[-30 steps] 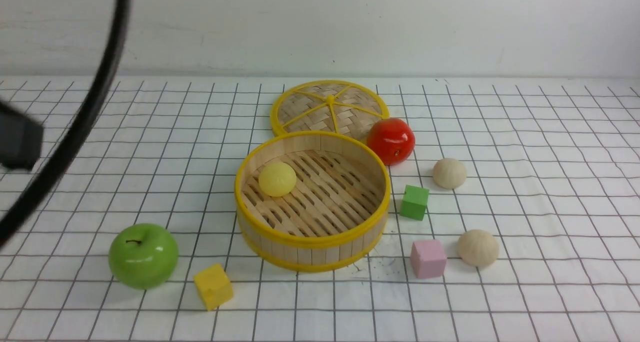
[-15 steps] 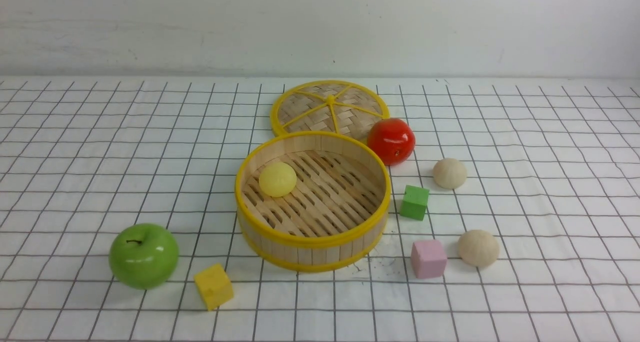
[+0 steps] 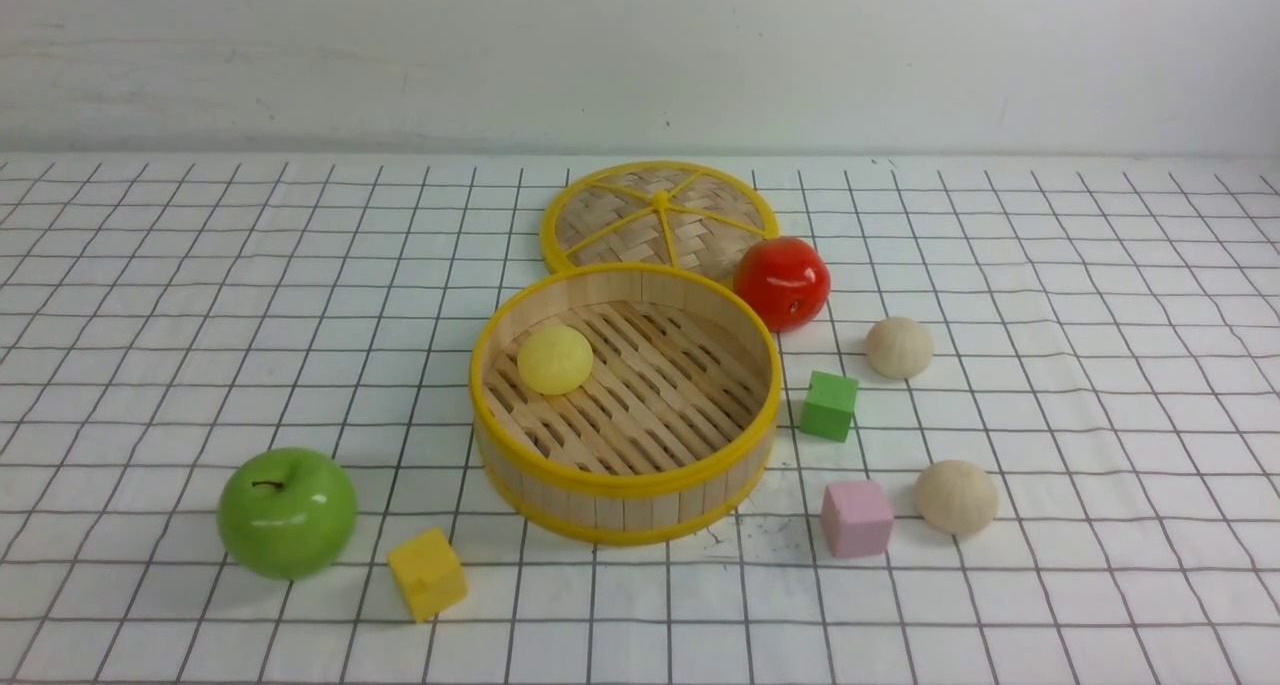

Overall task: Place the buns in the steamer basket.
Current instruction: Use the right arm to grab a steamed stuffed bun

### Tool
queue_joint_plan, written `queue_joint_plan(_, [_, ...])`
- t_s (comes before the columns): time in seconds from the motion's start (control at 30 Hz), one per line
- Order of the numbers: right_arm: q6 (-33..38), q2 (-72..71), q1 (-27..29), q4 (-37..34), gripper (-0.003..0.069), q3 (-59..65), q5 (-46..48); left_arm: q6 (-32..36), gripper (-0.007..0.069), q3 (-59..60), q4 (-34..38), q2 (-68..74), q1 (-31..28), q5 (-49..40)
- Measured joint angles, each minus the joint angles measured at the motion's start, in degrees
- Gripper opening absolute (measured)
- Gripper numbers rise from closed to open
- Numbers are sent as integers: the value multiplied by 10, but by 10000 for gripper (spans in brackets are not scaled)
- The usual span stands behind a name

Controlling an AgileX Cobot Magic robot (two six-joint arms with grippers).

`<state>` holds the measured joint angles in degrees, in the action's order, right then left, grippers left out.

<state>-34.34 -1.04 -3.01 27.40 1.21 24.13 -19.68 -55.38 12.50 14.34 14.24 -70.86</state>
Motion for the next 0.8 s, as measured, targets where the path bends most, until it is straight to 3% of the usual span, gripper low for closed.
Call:
queue_joint_plan(0.33, [0,0,0,0,239,0,0,0,-11,21,-87,0,0,45])
queue_joint_plan(0.6, [0,0,0,0,239,0,-1,0,-4,196,-195,-53,-63,290])
queue_joint_plan(0.8, [0,0,0,0,239,0,-1,0,0,360,-210,-112,-66,455])
